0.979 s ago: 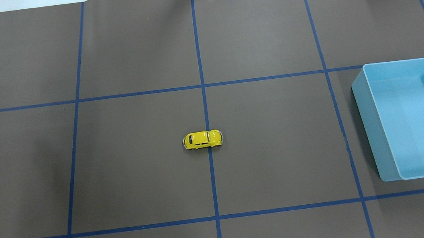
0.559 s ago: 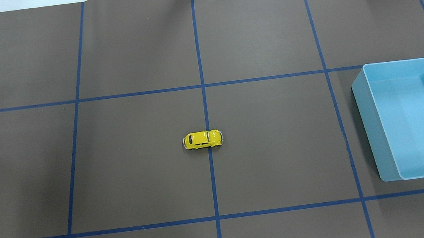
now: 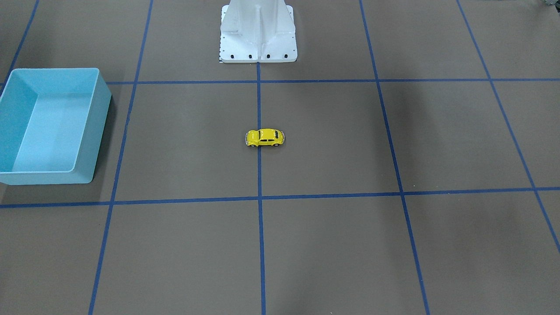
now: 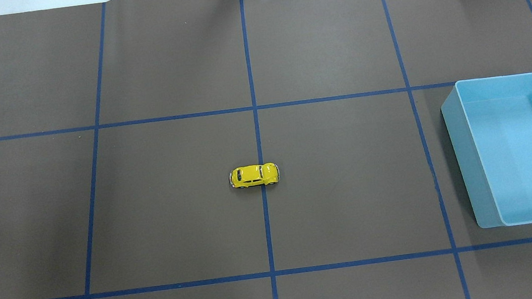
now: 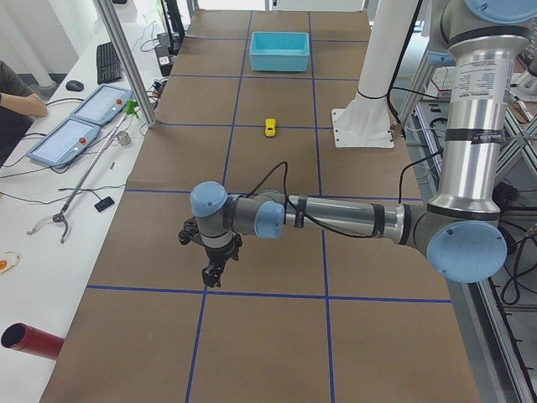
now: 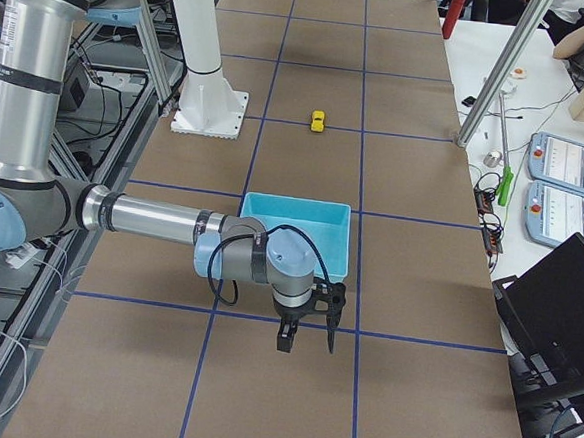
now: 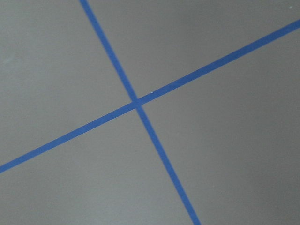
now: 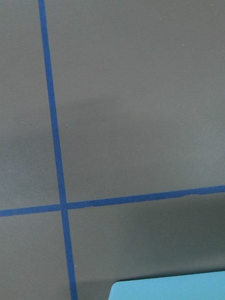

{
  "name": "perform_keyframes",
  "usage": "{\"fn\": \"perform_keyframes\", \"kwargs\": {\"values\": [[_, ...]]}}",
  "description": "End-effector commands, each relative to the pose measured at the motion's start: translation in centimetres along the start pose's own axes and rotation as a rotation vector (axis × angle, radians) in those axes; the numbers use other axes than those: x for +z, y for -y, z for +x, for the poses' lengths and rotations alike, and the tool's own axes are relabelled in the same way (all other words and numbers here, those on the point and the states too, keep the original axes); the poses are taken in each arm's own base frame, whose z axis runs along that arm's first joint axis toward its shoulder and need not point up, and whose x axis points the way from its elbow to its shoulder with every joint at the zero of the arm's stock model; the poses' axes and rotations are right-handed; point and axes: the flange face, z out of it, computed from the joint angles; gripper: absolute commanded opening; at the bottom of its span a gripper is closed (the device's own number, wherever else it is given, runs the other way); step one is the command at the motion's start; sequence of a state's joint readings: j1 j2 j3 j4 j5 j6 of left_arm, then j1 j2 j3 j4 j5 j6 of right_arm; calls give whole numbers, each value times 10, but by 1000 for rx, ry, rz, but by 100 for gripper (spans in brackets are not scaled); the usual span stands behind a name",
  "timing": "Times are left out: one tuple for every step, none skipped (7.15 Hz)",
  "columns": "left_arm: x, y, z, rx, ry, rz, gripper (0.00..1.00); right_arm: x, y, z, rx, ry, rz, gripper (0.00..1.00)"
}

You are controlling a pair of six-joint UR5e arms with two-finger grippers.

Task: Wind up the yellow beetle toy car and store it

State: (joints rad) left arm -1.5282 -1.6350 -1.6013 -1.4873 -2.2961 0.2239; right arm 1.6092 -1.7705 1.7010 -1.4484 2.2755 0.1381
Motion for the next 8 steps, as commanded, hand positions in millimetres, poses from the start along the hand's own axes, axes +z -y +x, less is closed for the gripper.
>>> {"fn": "perform_keyframes", "kwargs": {"values": [[-2, -3, 4, -183, -95, 5, 100, -1, 1, -6, -9, 15, -3, 100], [-3, -2, 5, -175, -92, 12, 100, -22, 5, -24, -48, 19, 40, 100], [-3, 1, 4, -156, -86, 40, 100, -24, 16, -45, -89, 25, 44, 100], [3, -12, 1, -159, -89, 38, 100, -31, 35, -75, -148, 32, 61, 100], [8, -18, -1, -163, -91, 36, 100, -32, 55, -112, -222, 38, 69, 100], [9, -17, -2, -159, -84, 40, 100, -36, 88, -185, -349, 54, 90, 100], [11, -20, -5, -167, -85, 36, 100, -34, 100, -239, -437, 77, 90, 100], [11, -21, -5, -171, -85, 36, 100, -26, 103, -268, -478, 89, 73, 100]]}}
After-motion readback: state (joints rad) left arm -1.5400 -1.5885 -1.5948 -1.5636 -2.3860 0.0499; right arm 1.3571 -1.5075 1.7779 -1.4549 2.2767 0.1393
